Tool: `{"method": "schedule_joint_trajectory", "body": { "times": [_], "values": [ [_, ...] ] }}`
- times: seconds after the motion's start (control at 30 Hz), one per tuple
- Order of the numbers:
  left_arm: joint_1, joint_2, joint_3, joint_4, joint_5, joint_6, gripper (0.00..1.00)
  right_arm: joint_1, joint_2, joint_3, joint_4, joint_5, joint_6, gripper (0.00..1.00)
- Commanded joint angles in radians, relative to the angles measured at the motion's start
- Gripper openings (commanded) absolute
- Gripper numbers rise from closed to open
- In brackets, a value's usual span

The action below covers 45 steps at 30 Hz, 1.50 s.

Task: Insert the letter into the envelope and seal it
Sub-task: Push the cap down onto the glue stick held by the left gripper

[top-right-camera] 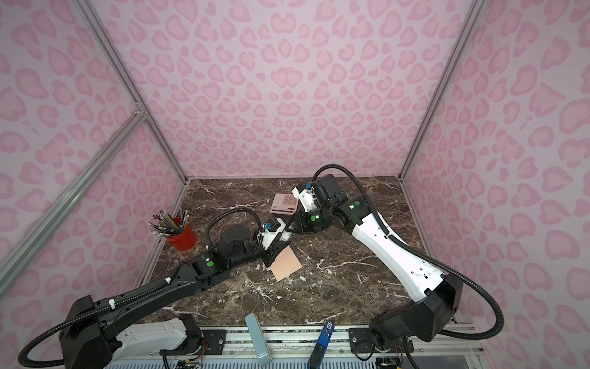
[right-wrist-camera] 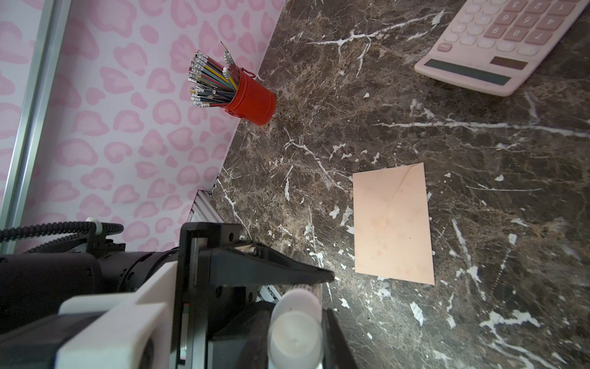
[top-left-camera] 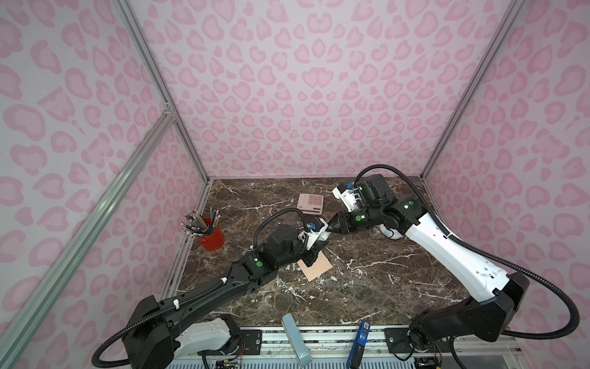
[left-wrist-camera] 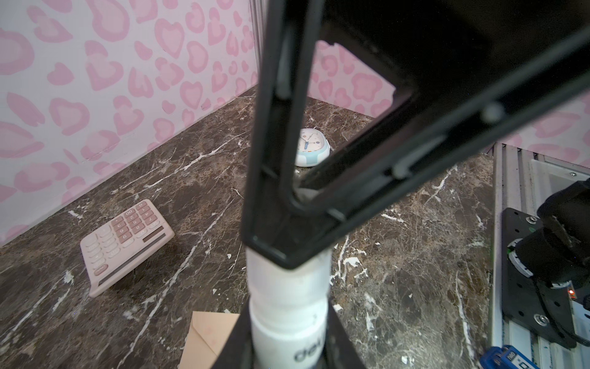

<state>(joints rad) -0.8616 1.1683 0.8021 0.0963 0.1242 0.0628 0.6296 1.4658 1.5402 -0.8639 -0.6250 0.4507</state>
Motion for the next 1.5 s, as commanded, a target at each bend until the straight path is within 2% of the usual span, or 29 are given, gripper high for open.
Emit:
{"method": "schedule_joint_trajectory", "body": {
  "times": [0.0,0.3,0.9,1.47],
  "values": [
    [-0.007,-0.015,0.017,0.198,0.050,0.023,0.04,0.016,0.019,0.000,-0.050,-0.020,-0.014,0.19],
    [-0.007,-0.015,0.023,0.292,0.046,-0.017,0.04,0.091,0.056,-0.022,-0.082,0.047,-0.034,0.19],
    [-0.007,-0.013,0.002,0.296,0.062,-0.030,0.04,0.049,0.010,-0.046,-0.010,0.075,-0.011,0.20],
    [-0.007,-0.063,-0.089,0.270,0.031,-0.040,0.04,0.013,0.005,0.019,-0.047,0.116,-0.045,0.35]
  ]
}}
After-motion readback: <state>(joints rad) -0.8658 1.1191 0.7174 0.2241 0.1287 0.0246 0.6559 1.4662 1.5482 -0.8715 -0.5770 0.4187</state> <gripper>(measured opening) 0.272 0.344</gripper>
